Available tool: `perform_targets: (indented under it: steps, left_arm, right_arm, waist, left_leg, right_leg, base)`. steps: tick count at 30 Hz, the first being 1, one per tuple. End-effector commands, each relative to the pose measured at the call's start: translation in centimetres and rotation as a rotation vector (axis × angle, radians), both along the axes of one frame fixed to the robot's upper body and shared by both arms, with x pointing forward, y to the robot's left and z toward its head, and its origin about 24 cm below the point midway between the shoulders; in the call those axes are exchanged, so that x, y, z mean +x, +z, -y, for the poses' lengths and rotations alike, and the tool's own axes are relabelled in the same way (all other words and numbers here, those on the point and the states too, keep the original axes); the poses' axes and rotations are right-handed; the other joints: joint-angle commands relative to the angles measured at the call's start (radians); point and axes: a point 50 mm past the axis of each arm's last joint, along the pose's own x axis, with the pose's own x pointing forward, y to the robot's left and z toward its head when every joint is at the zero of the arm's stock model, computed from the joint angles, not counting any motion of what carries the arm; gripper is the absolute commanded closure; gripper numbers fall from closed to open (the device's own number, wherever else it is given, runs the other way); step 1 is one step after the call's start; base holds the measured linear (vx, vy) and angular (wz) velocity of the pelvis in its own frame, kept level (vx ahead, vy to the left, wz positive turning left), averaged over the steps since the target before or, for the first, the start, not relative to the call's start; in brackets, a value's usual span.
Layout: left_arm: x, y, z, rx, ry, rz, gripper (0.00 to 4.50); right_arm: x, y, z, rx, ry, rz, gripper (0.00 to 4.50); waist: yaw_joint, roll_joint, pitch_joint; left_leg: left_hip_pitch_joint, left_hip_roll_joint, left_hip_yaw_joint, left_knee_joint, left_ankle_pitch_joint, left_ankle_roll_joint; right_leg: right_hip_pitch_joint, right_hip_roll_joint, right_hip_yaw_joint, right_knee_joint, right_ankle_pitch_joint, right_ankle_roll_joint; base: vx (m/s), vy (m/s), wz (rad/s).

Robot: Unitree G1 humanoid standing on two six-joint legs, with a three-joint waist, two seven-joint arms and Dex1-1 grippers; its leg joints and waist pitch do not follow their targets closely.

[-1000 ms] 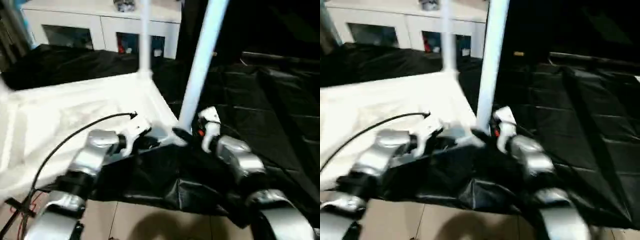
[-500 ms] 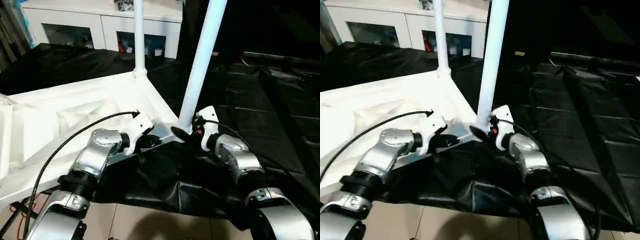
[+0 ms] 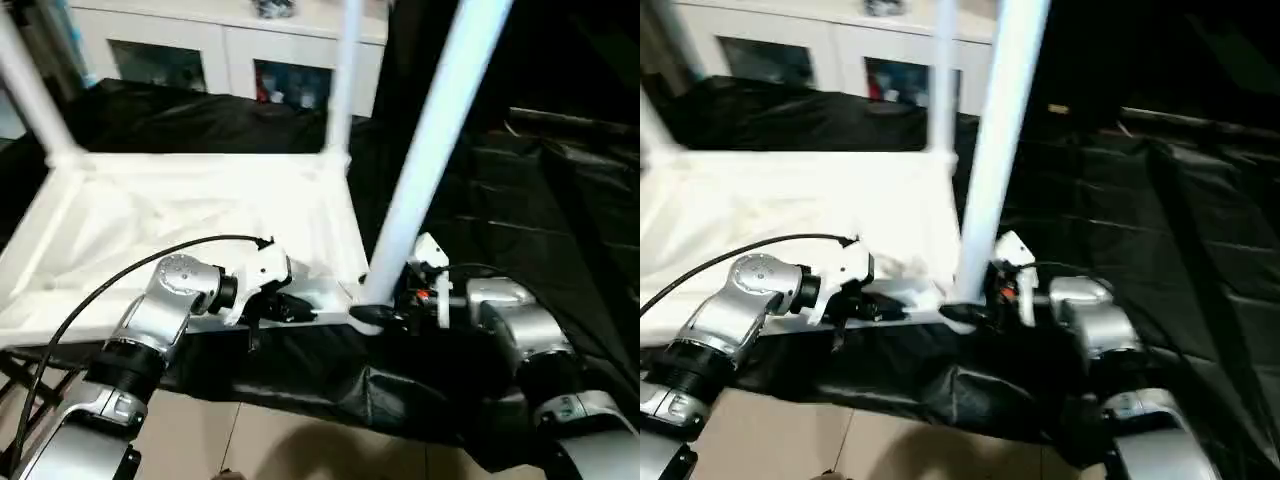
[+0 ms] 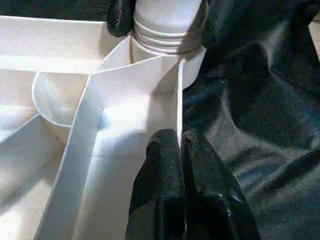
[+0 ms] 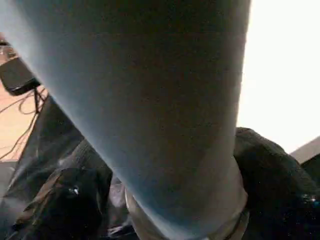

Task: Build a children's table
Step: Rotate leg to tighten

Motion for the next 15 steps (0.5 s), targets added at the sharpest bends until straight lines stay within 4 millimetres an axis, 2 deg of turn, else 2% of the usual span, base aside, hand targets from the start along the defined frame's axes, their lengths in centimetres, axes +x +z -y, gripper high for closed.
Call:
perform_targets:
  steps: [1, 3, 9, 12, 13, 14, 15]
  left_arm:
    - [0.2, 0.1, 0.4, -0.011, -0.001, 0.001, 4.5]
    - [0.2, 0.1, 0.5, -0.026, 0.013, 0.0, 4.5]
    - [0.5, 0.2, 1.2, -0.056, 0.08, 0.01, 4.5]
    - [1.0, 0.1, 1.8, -0.066, 0.141, 0.03, 4.5]
    - [1.0, 0.1, 1.8, -0.066, 0.141, 0.03, 4.5]
    - [1.1, 0.1, 2.1, -0.068, 0.165, 0.038, 4.5]
    - [1.2, 0.0, 2.6, -0.073, 0.191, 0.05, 4.5]
  right_arm:
    - [-0.9, -0.7, -1.3, -0.001, 0.097, -0.041, 1.2]
    - [-0.9, -0.8, -1.8, 0.006, 0.101, -0.043, 1.49]
    - [-0.8, -1.0, -2.6, 0.039, 0.053, -0.041, 1.78]
    - [0.1, -1.4, -3.2, 0.018, -0.094, -0.012, 1.81]
    - [0.1, -1.4, -3.2, 0.018, -0.094, -0.012, 1.82]
    - [0.6, -1.8, -3.4, -0.008, -0.169, -0.011, 1.82]
    - [1.1, -2.3, -3.7, -0.039, -0.271, -0.003, 1.82]
  waist:
    - [0.002, 0.001, -0.056]
    - [0.004, 0.0, -0.058]
    - [0.005, -0.001, -0.057]
    - [-0.002, -0.001, -0.055]
    - [-0.005, -0.001, -0.054]
    - [-0.008, -0.002, -0.054]
    - [-0.015, -0.007, -0.053]
  left_leg:
    - [0.004, 0.029, 0.0, -0.061, -0.239, 0.037]
    - [0.003, 0.029, 0.0, -0.06, -0.223, 0.038]
    - [0.002, 0.027, 0.001, -0.06, -0.214, 0.038]
    - [0.003, 0.026, -0.003, -0.063, -0.252, 0.019]
    - [0.005, 0.025, -0.004, -0.064, -0.261, 0.014]
    - [0.003, 0.024, -0.007, -0.065, -0.271, 0.011]
    - [0.004, 0.025, -0.007, -0.067, -0.277, 0.005]
  right_leg:
    - [0.045, -0.061, 0.045, -0.076, -0.258, -0.209]
    - [0.047, -0.061, 0.045, -0.073, -0.238, -0.209]
    - [0.047, -0.06, 0.044, -0.073, -0.232, -0.209]
    - [0.042, -0.065, 0.045, -0.081, -0.312, -0.188]
    - [0.041, -0.065, 0.045, -0.085, -0.334, -0.182]
    - [0.044, -0.065, 0.044, -0.088, -0.364, -0.169]
    - [0.039, -0.064, 0.044, -0.089, -0.371, -0.169]
  base:
    - [0.0, 0.0, 0.0]
    - [0.0, 0.0, 0.0]
    - [0.0, 0.0, 0.0]
    - [0.0, 0.0, 0.0]
    - [0.0, 0.0, 0.0]
    - [0.0, 0.0, 0.0]
    - [0.0, 0.0, 0.0]
